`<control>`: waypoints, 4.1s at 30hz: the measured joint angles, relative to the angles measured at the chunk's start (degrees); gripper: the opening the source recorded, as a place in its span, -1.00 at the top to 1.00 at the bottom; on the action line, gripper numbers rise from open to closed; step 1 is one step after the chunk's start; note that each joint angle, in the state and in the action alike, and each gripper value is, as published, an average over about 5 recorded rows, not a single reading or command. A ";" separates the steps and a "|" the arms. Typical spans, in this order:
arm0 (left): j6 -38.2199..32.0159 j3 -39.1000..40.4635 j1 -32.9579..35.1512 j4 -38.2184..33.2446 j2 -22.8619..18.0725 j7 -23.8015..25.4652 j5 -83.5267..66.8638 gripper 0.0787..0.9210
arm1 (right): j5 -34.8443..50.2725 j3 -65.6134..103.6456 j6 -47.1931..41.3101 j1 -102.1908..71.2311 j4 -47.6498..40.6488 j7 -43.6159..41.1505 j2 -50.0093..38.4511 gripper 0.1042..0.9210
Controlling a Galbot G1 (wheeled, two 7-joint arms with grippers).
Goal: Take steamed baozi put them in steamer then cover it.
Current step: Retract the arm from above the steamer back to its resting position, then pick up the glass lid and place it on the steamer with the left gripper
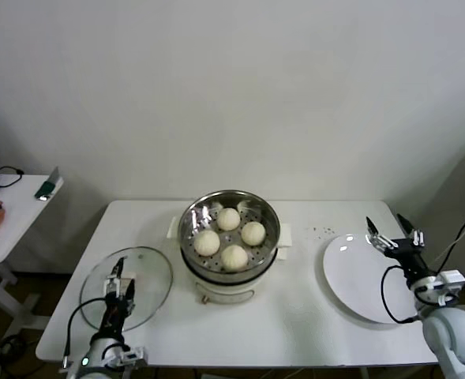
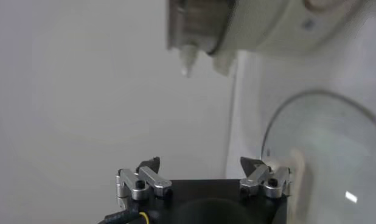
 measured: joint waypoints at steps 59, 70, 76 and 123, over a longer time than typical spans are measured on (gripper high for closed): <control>-6.74 -1.05 -15.99 23.34 0.54 -5.18 -0.09 0.54 | -10.07 2.32 2.45 -2.02 -2.81 -2.99 8.34 -0.76; -6.29 -2.27 -13.53 18.59 1.54 -4.92 -2.43 0.83 | -10.43 2.14 3.06 -0.91 -3.96 -3.22 7.80 -0.76; -2.69 -2.69 -10.24 11.91 2.74 -4.62 -2.75 0.83 | -10.54 1.77 3.18 -0.08 -4.64 -3.23 7.24 -0.76; 29.90 40.90 -38.82 -3.06 1.84 21.19 8.81 0.83 | -15.16 -2.91 4.13 8.42 -13.28 -3.32 4.95 -0.76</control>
